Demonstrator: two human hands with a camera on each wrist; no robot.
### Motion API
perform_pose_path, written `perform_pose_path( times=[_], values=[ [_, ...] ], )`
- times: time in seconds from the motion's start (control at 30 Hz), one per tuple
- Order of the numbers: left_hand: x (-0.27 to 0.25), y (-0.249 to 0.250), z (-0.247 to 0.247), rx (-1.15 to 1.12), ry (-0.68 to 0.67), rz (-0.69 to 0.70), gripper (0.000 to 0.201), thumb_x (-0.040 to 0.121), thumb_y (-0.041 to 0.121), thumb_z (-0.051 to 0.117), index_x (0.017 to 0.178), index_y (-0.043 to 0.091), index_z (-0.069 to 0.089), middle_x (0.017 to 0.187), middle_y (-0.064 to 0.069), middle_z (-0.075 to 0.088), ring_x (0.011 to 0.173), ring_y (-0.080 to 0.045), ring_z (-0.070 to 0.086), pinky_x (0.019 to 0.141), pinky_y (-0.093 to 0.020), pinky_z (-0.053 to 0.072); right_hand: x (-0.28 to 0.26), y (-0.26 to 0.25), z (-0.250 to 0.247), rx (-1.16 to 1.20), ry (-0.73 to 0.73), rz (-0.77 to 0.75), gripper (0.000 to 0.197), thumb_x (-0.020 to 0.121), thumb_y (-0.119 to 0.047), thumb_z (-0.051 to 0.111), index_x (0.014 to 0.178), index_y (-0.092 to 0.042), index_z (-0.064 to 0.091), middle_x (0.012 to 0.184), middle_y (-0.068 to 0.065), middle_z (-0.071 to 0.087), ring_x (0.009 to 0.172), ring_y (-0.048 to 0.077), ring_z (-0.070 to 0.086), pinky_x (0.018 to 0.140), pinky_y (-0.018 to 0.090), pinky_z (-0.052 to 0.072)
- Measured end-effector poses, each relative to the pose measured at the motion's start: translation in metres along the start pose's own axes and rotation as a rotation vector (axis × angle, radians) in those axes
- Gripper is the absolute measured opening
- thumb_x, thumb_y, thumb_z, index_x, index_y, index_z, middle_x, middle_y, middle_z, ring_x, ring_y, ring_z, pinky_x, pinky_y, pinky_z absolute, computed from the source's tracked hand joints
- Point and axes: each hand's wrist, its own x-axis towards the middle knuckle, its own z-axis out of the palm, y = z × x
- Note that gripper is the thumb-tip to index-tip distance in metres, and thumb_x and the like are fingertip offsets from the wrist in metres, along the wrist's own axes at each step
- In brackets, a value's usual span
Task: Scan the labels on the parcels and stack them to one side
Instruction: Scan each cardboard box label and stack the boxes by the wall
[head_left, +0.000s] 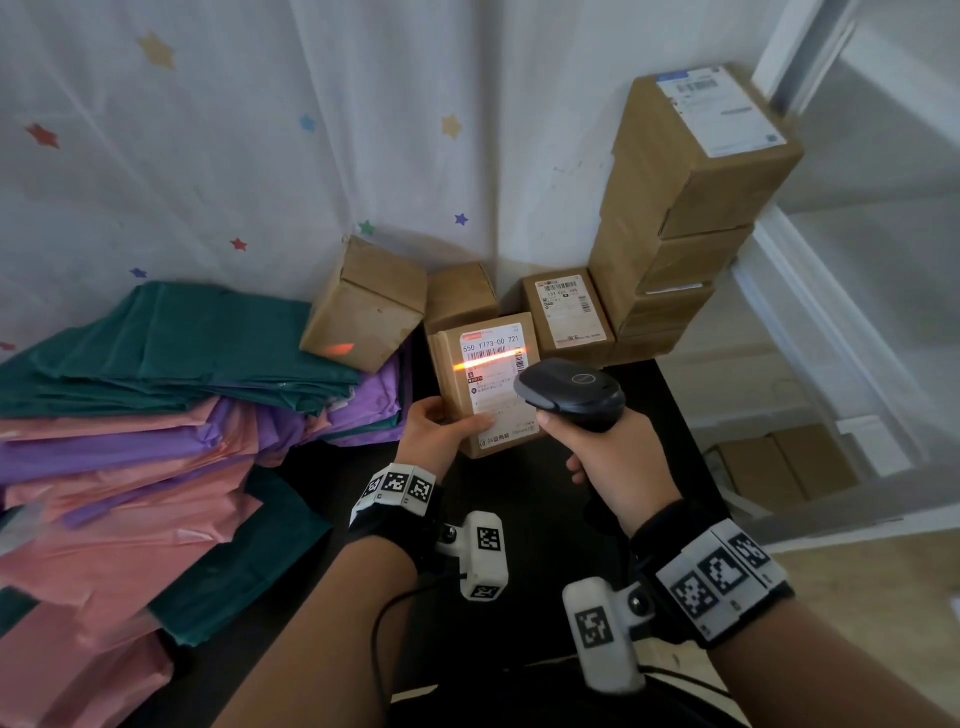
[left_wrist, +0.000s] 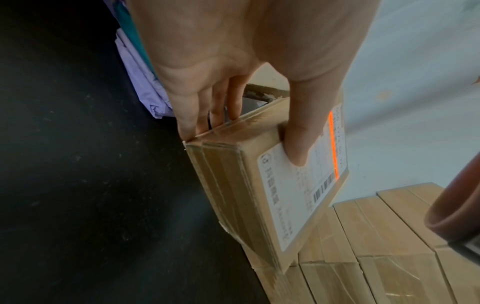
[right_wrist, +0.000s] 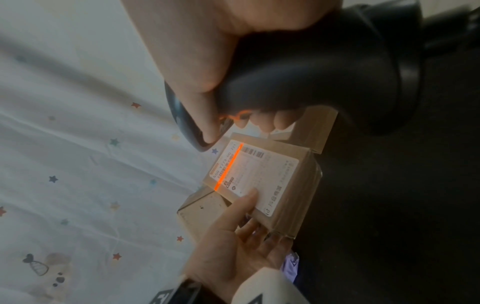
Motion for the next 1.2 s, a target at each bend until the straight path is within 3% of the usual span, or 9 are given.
perform_pose_path(
  times=[0.23, 0.37, 0.47, 0.57, 0.7, 0.87, 0.93, 1.07, 1.2],
  values=[
    [0.0, -0.002, 0.004, 0.027, 0.025, -0.02, 0.09, 0.06, 0.026, 0.087, 0.135, 0.011, 0.04, 0.125, -0.006, 0.059, 0.11, -0.025, 0.062, 0.097, -0.047, 0.05, 0.002, 0.0, -0.003, 0.039, 0.027, 0.009, 0.019, 0.083, -0.035, 0.076, 0.094, -0.028, 0.062, 0.074, 0.001, 0.068, 0.06, 0.008, 0.061, 0.054, 0.02, 0.045],
    [0.001, 0.006, 0.012, -0.006, -0.008, -0.035, 0.084, 0.064, 0.021, 0.085, 0.135, 0.009, 0.042, 0.128, -0.009, 0.058, 0.114, -0.028, 0.06, 0.099, -0.048, 0.048, 0.007, 0.001, -0.01, 0.054, 0.053, -0.003, 0.017, 0.082, -0.038, 0.077, 0.088, -0.033, 0.062, 0.072, -0.003, 0.069, 0.054, 0.003, 0.062, 0.049, 0.015, 0.044],
    [0.004, 0.02, 0.026, -0.077, -0.022, -0.049, 0.075, 0.068, 0.017, 0.083, 0.131, 0.008, 0.043, 0.122, -0.01, 0.061, 0.108, -0.027, 0.063, 0.096, -0.047, 0.05, 0.012, 0.0, -0.02, 0.121, 0.119, -0.019, 0.017, 0.08, -0.036, 0.079, 0.088, -0.03, 0.065, 0.064, -0.005, 0.068, 0.05, -0.001, 0.062, 0.046, 0.012, 0.045],
    [0.01, 0.043, 0.046, -0.073, -0.051, -0.045, 0.065, 0.075, 0.024, 0.079, 0.129, 0.01, 0.046, 0.118, -0.008, 0.065, 0.105, -0.023, 0.065, 0.095, -0.045, 0.051, 0.02, -0.002, -0.031, 0.156, 0.197, -0.014, 0.019, 0.08, -0.037, 0.079, 0.09, -0.025, 0.068, 0.056, -0.005, 0.066, 0.05, 0.002, 0.062, 0.048, 0.016, 0.046],
    [0.033, 0.078, 0.072, 0.022, -0.092, -0.063, 0.067, 0.078, 0.037, 0.074, 0.132, 0.011, 0.044, 0.123, -0.007, 0.062, 0.11, -0.023, 0.061, 0.095, -0.046, 0.051, 0.032, -0.005, -0.045, 0.183, 0.251, 0.046, 0.02, 0.082, -0.036, 0.077, 0.088, -0.021, 0.065, 0.065, 0.0, 0.065, 0.06, 0.013, 0.063, 0.058, 0.026, 0.048],
    [0.066, 0.102, 0.103, 0.093, -0.104, -0.14, 0.053, 0.081, 0.041, 0.07, 0.12, 0.011, 0.051, 0.12, -0.008, 0.061, 0.105, -0.026, 0.06, 0.078, -0.041, 0.054, 0.04, -0.002, -0.062, 0.227, 0.288, 0.097, 0.018, 0.081, -0.037, 0.078, 0.083, -0.031, 0.062, 0.066, 0.0, 0.067, 0.058, 0.009, 0.063, 0.05, 0.019, 0.047],
    [0.076, 0.105, 0.115, 0.077, -0.071, -0.13, 0.056, 0.082, 0.037, 0.07, 0.126, 0.01, 0.047, 0.119, -0.008, 0.057, 0.1, -0.024, 0.058, 0.073, -0.038, 0.054, 0.043, 0.0, -0.066, 0.244, 0.308, 0.099, 0.018, 0.08, -0.036, 0.08, 0.08, -0.033, 0.061, 0.063, -0.001, 0.067, 0.053, 0.005, 0.062, 0.048, 0.018, 0.049],
    [0.089, 0.105, 0.13, 0.151, -0.015, -0.029, 0.066, 0.083, 0.035, 0.069, 0.137, 0.009, 0.041, 0.13, -0.012, 0.055, 0.11, -0.028, 0.057, 0.097, -0.044, 0.05, 0.048, 0.004, -0.072, 0.263, 0.335, 0.104, 0.019, 0.079, -0.034, 0.08, 0.081, -0.034, 0.061, 0.066, -0.001, 0.068, 0.048, 0.001, 0.061, 0.044, 0.013, 0.047],
    [0.089, 0.103, 0.128, 0.312, 0.02, 0.076, 0.059, 0.087, 0.036, 0.065, 0.136, 0.01, 0.044, 0.131, -0.008, 0.056, 0.11, -0.023, 0.058, 0.096, -0.038, 0.05, 0.051, 0.003, -0.072, 0.258, 0.334, 0.13, 0.022, 0.079, -0.037, 0.08, 0.085, -0.034, 0.059, 0.072, 0.003, 0.069, 0.058, 0.008, 0.063, 0.046, 0.014, 0.047]
  ],
)
